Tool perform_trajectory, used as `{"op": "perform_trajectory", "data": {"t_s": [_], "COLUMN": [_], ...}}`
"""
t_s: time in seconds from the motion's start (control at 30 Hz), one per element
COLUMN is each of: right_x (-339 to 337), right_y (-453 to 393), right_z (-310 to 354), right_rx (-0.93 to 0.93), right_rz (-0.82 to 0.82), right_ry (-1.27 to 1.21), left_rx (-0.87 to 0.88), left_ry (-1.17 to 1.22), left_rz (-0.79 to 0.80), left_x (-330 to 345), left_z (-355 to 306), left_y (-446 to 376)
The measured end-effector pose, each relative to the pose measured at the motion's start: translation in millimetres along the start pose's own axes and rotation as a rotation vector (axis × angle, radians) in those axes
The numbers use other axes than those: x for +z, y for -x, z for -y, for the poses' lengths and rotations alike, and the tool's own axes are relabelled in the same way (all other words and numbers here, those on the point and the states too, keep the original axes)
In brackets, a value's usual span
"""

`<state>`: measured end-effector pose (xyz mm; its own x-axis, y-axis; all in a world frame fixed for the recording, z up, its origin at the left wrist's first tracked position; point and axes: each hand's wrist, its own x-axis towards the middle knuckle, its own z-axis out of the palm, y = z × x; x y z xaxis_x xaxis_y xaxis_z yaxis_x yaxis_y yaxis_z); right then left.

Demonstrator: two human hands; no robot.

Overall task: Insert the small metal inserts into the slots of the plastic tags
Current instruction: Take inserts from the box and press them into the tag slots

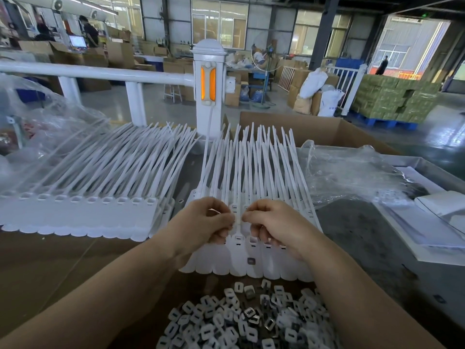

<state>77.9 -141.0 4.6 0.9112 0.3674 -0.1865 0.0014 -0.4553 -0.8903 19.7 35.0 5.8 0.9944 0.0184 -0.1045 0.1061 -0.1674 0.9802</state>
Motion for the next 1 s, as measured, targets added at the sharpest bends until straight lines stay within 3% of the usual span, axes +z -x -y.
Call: {"op": "perform_trajectory", "data": {"t_s": [0.17,0.6,0.8,1.0], "right_x": [-2.8,3.8,5.8,2.4], "right_y": [2.4,4.6,3.0,2.7], "right_z": [2.8,3.2,2.0,3.5], "right_rx": [-0.107,-0.247,-0.289,-0.204], "right_rz": [0.09,0.068,0.037,0.029], "right_ry": [-0.076,-0.033,0.012,-0.029], "left_rx": [-0.13,-0.2,-0.13,-0.012], "left_ry": [0.243,0.408,0.368,0.228], "left_rz": [-0.021,-0.009,-0.006,-0.038], "left_x": [-2.3,0.4,1.9,2.4], "left_z": [4.9,6.2,4.3,2.6], "left_y": [-4.0,-3.3,-1.6,-1.0]}}
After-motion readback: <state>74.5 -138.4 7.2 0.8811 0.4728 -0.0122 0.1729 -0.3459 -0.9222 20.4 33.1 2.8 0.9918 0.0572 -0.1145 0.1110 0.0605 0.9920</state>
